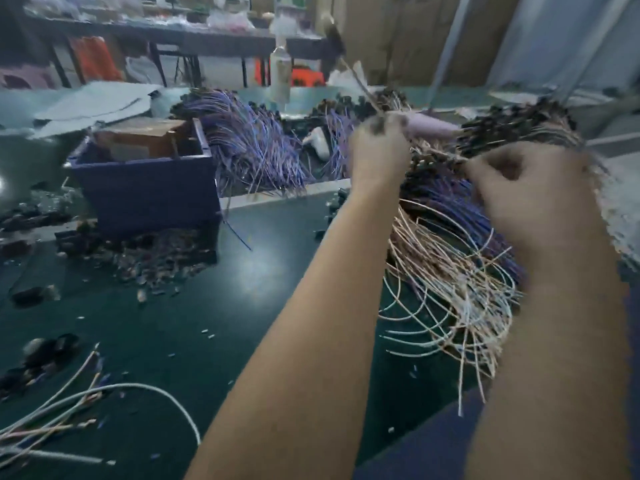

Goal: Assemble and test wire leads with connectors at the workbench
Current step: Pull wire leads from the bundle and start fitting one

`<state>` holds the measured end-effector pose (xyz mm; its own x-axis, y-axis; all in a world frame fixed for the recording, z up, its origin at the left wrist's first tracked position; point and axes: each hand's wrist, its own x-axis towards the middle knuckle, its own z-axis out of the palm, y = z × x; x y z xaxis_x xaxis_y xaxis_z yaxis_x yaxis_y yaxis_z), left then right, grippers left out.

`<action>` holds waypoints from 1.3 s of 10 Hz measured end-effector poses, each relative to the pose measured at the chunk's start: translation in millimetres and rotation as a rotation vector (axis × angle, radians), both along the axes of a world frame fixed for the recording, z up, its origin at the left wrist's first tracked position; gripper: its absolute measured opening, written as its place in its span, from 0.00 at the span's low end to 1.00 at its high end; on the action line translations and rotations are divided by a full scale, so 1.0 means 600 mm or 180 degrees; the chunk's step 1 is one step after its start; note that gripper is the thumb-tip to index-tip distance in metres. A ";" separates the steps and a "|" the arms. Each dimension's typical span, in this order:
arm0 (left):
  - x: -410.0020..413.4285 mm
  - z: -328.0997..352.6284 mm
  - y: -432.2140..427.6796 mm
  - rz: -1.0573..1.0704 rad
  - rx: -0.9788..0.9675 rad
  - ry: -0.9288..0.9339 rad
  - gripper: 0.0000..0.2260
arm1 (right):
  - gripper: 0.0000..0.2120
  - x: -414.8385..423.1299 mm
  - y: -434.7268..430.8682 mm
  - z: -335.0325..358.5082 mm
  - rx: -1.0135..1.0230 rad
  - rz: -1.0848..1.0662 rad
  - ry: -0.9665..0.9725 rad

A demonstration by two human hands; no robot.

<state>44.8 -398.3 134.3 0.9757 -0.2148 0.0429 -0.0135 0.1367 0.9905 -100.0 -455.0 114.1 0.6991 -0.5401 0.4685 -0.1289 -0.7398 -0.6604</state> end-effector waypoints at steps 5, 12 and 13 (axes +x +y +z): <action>-0.042 -0.198 0.011 -0.0271 0.1867 -0.0322 0.11 | 0.09 0.077 0.009 -0.149 0.0306 -0.0510 0.0407; -0.072 -0.154 0.697 0.3843 -0.1090 0.0203 0.07 | 0.16 0.181 0.668 -0.184 -0.0097 0.3263 0.1864; -0.079 -0.161 0.734 0.4219 -0.1066 0.0303 0.03 | 0.19 0.179 0.716 -0.204 -0.0188 0.3012 0.1639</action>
<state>-2.7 42.4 37.5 0.4423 0.8805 -0.1706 -0.2548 0.3057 0.9174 7.3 -25.5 -8.5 0.9415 0.3370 0.0063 0.2600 -0.7139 -0.6502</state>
